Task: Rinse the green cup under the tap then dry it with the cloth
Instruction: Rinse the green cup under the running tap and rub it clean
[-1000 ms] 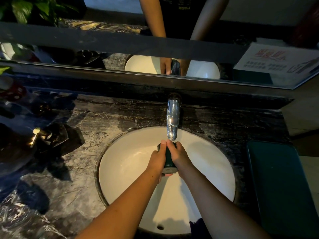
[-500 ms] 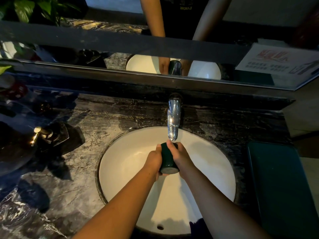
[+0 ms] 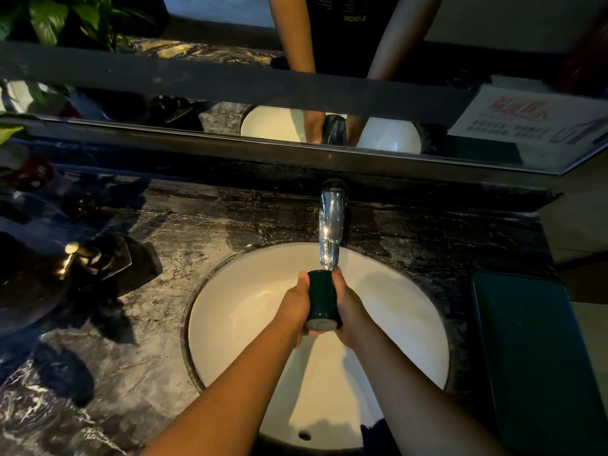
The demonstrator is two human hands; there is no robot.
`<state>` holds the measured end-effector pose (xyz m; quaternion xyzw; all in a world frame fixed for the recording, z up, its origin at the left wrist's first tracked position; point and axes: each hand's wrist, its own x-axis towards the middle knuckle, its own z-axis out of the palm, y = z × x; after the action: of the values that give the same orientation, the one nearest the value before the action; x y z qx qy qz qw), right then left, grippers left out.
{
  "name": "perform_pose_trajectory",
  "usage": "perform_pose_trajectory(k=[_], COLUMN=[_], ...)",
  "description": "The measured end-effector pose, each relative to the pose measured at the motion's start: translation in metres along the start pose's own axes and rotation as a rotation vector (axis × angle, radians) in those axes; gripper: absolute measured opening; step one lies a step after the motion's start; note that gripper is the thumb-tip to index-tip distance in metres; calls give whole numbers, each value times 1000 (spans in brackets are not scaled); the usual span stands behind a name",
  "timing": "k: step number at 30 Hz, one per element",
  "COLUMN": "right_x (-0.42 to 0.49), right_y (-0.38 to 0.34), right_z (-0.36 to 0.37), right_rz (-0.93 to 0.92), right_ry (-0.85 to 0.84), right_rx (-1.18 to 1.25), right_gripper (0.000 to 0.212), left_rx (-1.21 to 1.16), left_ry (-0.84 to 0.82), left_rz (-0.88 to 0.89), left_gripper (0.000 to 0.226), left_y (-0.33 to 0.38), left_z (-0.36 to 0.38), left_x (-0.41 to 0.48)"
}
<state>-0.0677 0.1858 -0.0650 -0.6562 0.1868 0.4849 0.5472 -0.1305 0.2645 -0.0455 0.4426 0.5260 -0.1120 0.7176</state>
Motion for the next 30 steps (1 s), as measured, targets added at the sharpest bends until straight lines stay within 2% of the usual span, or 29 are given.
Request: perform_pose_trajectory(k=[4,8,10,13,15,17,22,26,28,30], right_x=[3,7,5,1,0,0,3,8,9,7], right_y=[-4,-10,-13,-15,-14,-13,-4,-8,-13,-14], right_z=[0,3,3,0,0,-1,1,5,1,-3], right_rz=[-101,-182,-138,10,3,-39,-185,-299,-244,-147], right_ry=[39,89,78,76,38,17,51,147,140,108], right_rx=[-164,-291,-240,-80,-77,-136,-347,-496,-410,-251], right_gripper=[51,37,36,42,42,43,57,42,38,35], left_rx=[111,105,53,-126,-194,-180,41,14,27,-53], left_ry=[40,16,1,-89,-108,-102,56,-57,-34,-56], left_rz=[57,51,25,-29,-66,-85,-32,-70,-43,-55], left_gripper=[56,71,69,54,54,57,56,66,73,72], left_y=[9,3,0,-2,-4,-5,3,4,-1,-5], left_z=[4,7,3,-2,-3,-2,0,4,4,1], left_x=[5,7,8,3,2,2,8,3,7,8])
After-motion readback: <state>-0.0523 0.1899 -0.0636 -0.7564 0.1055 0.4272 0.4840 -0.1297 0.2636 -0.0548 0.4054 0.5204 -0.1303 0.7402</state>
